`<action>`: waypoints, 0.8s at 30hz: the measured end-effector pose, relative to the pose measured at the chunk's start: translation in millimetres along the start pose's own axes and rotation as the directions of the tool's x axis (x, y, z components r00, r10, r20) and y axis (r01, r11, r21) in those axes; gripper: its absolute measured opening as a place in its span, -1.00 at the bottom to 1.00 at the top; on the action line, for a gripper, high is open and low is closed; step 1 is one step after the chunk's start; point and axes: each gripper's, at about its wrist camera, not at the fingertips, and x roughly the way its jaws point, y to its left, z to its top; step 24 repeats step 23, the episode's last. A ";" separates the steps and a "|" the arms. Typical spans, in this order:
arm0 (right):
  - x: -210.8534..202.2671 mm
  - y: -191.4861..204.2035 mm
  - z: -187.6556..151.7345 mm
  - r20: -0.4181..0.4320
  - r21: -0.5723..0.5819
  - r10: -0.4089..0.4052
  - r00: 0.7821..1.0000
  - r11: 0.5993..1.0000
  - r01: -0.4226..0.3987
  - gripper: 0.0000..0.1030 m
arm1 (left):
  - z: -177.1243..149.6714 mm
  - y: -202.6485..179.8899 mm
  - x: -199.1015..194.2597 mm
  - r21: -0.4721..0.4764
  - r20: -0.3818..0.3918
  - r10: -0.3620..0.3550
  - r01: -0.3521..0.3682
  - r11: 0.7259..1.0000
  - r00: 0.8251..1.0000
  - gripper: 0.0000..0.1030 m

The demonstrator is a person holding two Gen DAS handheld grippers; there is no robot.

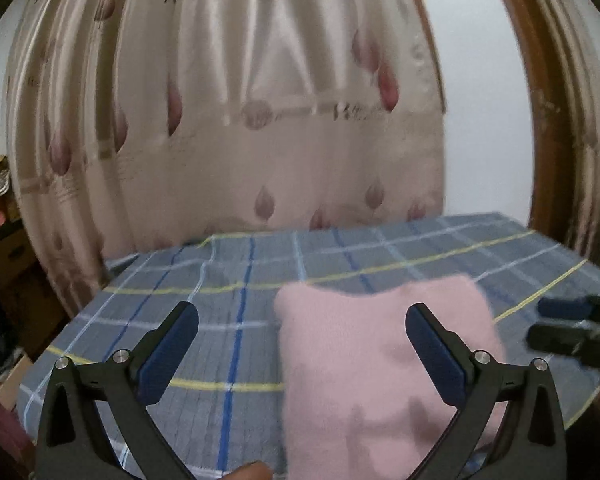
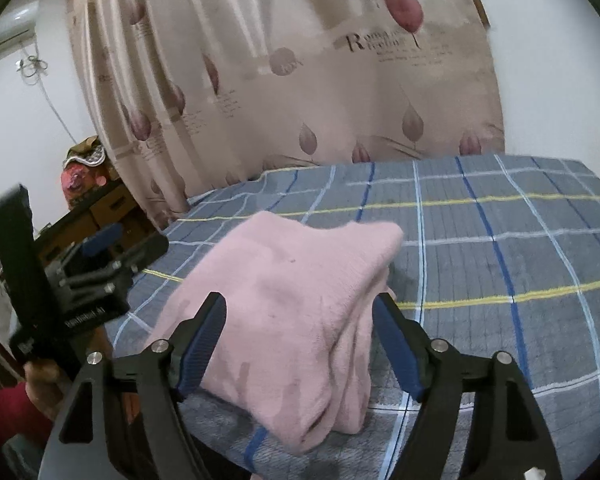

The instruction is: Fold small clothes

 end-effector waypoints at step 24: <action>-12.9 10.9 4.2 0.030 -0.022 -0.047 0.998 0.999 0.048 0.71 | 7.1 -3.3 26.0 -0.102 -0.161 -0.015 -0.001 0.995 0.987 1.00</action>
